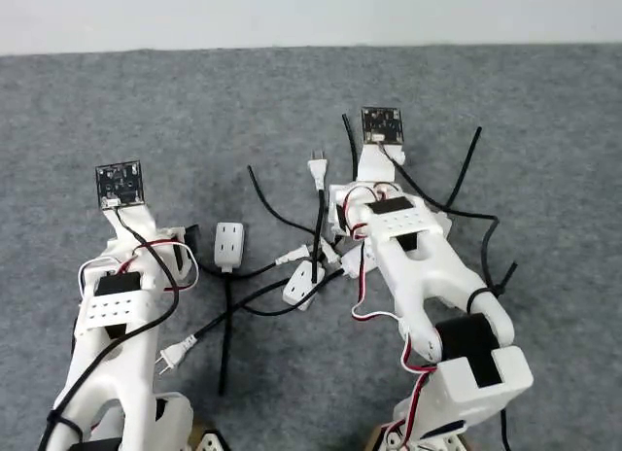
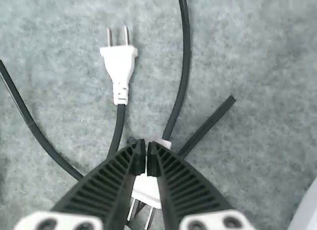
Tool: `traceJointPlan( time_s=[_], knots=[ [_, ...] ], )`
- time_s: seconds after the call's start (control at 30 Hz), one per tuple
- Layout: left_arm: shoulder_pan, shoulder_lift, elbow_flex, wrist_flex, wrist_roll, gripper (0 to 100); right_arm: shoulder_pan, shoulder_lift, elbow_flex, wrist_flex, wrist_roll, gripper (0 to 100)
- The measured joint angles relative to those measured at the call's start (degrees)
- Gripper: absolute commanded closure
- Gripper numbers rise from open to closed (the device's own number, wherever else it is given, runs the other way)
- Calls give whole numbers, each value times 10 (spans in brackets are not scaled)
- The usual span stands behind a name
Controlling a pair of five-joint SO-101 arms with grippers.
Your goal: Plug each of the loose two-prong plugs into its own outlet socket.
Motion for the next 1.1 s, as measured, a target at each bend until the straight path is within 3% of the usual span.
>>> traceJointPlan(
  time_s=[0.07,0.23,0.47,0.9,1.0,1.1],
  knots=[
    [0,0,0,0,0,750,0,0,0,0,0,829],
    [0,0,0,0,0,750,0,29,-19,0,0,885],
    [0,0,0,0,0,750,0,68,-54,13,0,890],
    [0,0,0,0,0,750,1,222,-309,254,0,900],
    [0,0,0,0,0,750,1,236,-338,280,0,991],
    [0,0,0,0,0,750,3,239,-343,291,-1,991]
  ],
)
